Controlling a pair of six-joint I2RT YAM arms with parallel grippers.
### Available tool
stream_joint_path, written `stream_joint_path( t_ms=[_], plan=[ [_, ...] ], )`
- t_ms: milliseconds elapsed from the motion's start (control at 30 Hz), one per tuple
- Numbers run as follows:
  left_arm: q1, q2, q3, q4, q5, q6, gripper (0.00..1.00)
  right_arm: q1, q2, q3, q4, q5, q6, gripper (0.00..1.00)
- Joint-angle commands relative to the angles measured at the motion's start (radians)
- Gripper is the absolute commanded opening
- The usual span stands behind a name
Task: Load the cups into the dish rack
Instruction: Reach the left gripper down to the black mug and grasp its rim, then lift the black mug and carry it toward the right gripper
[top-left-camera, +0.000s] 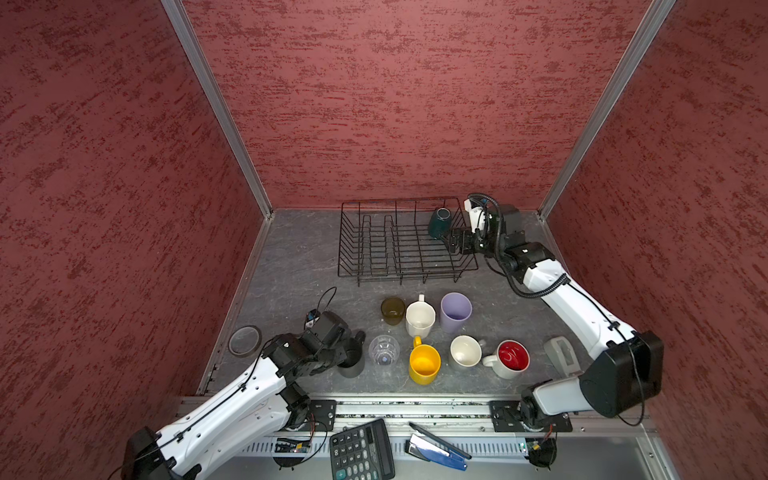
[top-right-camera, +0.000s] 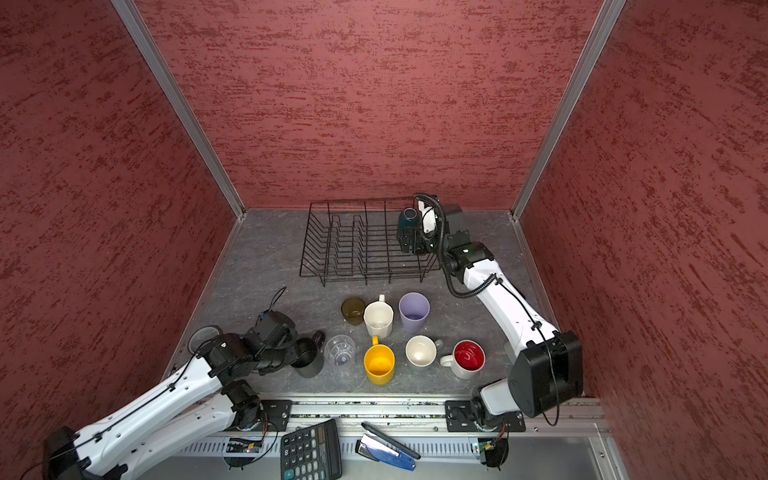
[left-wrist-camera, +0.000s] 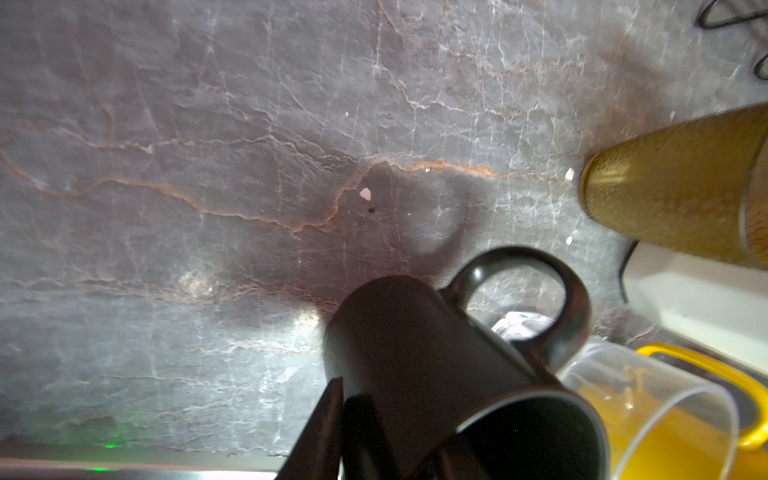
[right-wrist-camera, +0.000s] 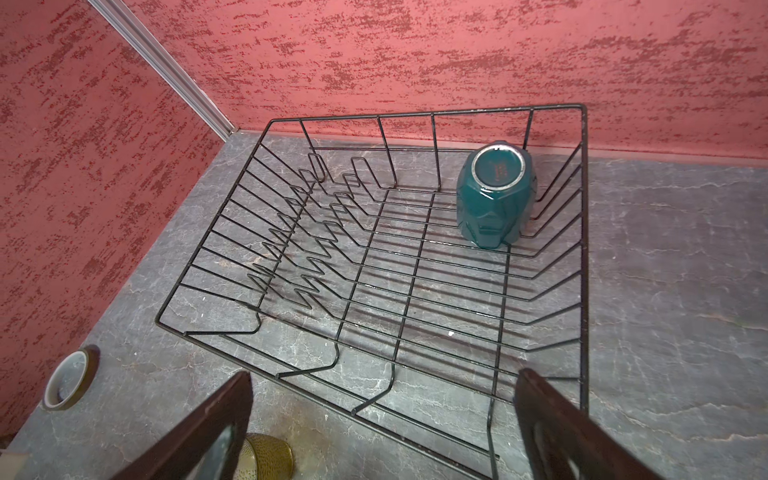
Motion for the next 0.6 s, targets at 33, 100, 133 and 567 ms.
stream_joint_path(
  t_ms=[33,100,133,567],
  plan=[
    [0.009,-0.017,-0.009,0.004,-0.005,0.000,0.22,0.005,-0.004,-0.014,0.031,-0.021,0.012,0.99],
    [0.010,-0.023,-0.005,-0.004,-0.010,0.000,0.19,0.005,-0.003,-0.014,0.031,-0.022,0.011,0.99],
    [0.011,-0.030,-0.003,-0.010,-0.014,0.000,0.15,0.005,-0.002,-0.014,0.032,-0.022,0.012,0.99],
    [0.017,-0.170,0.066,-0.084,-0.057,-0.008,0.00,0.004,0.001,-0.016,0.046,-0.061,0.028,0.99]
  ],
)
